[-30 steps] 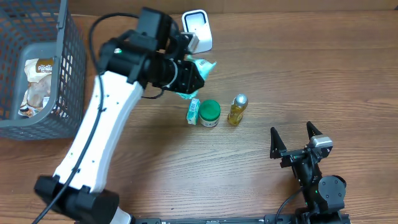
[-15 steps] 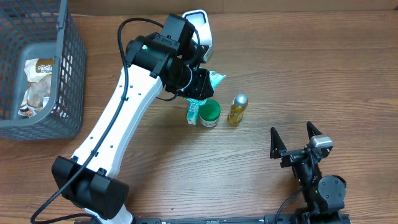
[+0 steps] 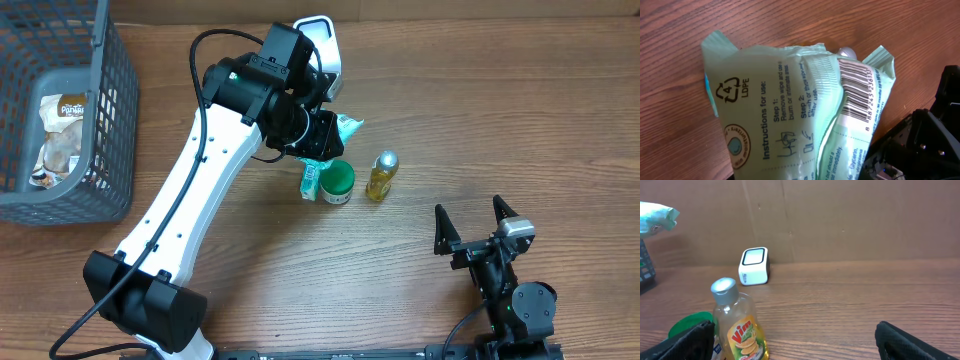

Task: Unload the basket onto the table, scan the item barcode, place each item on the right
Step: 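Carry the wipes pack to the white scanner, barcode facing it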

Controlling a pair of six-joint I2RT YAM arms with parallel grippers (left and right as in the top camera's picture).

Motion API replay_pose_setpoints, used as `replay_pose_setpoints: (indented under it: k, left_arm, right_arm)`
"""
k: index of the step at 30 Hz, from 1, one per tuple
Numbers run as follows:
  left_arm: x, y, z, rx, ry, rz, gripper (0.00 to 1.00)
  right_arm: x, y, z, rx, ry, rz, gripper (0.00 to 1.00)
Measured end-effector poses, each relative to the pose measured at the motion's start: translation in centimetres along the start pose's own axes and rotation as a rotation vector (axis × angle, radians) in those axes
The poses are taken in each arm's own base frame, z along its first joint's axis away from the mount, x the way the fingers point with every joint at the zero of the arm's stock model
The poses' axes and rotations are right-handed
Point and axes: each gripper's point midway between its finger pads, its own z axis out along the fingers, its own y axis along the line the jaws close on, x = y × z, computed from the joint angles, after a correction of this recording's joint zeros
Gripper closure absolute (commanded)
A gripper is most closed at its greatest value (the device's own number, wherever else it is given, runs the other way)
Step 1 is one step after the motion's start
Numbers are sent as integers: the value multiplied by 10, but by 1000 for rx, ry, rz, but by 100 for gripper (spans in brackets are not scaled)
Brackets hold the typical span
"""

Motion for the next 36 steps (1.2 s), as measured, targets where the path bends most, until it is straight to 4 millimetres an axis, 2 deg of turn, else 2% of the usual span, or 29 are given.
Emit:
replay_pose_setpoints:
  k: [2, 16, 29, 36]
  left_arm:
    - [0, 0, 0, 0, 0, 0, 96]
    - [-3, 2, 0, -10, -13, -3, 95]
    - [-6, 29, 2, -269, -73, -148, 95]
    - [-12, 53, -4, -433, -138, -231, 96]
  right_arm:
    - [0, 0, 0, 0, 0, 0, 0]
    - [0, 0, 0, 0, 1, 0, 0]
    - [0, 0, 0, 0, 0, 0, 0]
    - [0, 0, 0, 0, 0, 0, 0]
